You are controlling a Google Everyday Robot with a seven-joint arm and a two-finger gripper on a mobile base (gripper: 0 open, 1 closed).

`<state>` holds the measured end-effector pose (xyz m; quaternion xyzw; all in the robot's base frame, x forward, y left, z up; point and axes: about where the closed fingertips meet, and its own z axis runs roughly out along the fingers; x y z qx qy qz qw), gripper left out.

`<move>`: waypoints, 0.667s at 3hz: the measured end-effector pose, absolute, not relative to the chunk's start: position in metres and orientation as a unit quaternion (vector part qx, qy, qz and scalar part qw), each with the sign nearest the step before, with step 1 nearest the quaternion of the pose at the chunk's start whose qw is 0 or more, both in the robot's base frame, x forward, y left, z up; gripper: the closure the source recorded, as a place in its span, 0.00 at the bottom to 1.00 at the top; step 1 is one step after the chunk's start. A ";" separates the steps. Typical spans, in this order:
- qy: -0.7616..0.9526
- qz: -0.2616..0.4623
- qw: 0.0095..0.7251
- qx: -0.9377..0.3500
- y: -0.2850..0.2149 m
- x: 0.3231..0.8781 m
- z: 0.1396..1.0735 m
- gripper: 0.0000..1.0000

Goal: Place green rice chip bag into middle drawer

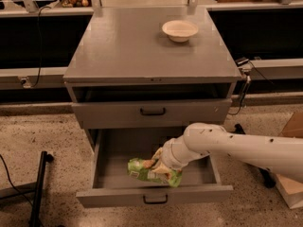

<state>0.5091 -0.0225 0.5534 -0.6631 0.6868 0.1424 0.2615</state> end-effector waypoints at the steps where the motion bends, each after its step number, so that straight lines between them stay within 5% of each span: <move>1: 0.679 0.148 0.278 -0.664 -0.003 0.529 0.521 1.00; 2: 0.652 0.175 0.298 -0.675 0.024 0.550 0.498 1.00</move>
Offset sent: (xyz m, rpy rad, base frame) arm 0.0720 0.0768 -0.0751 0.1753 -0.0565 0.1740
